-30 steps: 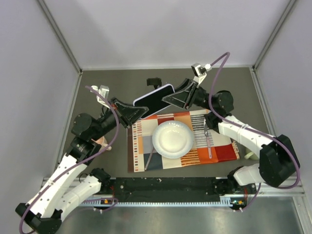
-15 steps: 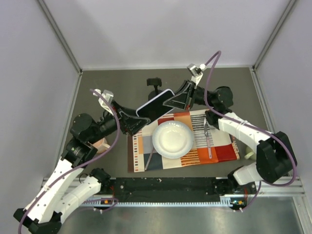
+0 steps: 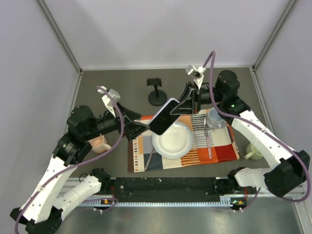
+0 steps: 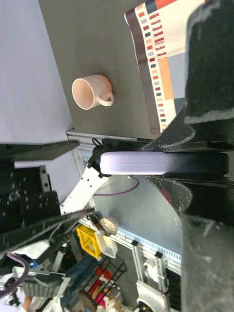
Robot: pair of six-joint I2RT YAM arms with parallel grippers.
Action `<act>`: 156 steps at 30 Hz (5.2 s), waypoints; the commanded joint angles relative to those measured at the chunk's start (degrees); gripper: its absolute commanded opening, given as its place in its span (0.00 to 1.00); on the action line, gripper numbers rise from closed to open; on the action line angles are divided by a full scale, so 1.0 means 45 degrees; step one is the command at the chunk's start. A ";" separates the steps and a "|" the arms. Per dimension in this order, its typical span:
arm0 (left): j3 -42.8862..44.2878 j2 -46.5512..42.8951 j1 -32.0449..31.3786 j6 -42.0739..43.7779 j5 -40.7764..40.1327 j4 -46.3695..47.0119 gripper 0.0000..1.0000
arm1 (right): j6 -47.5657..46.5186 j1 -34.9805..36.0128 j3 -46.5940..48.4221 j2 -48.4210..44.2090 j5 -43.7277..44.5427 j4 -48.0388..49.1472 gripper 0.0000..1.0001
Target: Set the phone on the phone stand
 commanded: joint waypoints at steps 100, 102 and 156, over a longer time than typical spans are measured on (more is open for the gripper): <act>0.1575 0.5329 -0.0156 0.0592 -0.8444 0.1118 0.40 | -0.3401 0.1940 -0.0671 -0.8146 1.4100 -0.9360 0.00; 0.2220 0.6481 -0.0156 0.0631 -0.9324 0.0962 0.36 | -0.3283 0.1940 -0.0867 -0.8944 1.3788 -0.9381 0.00; 0.5659 1.2715 0.1582 0.2761 -0.6982 0.2427 0.36 | -0.4512 0.1940 -0.2313 -0.8169 1.2127 -0.6862 0.00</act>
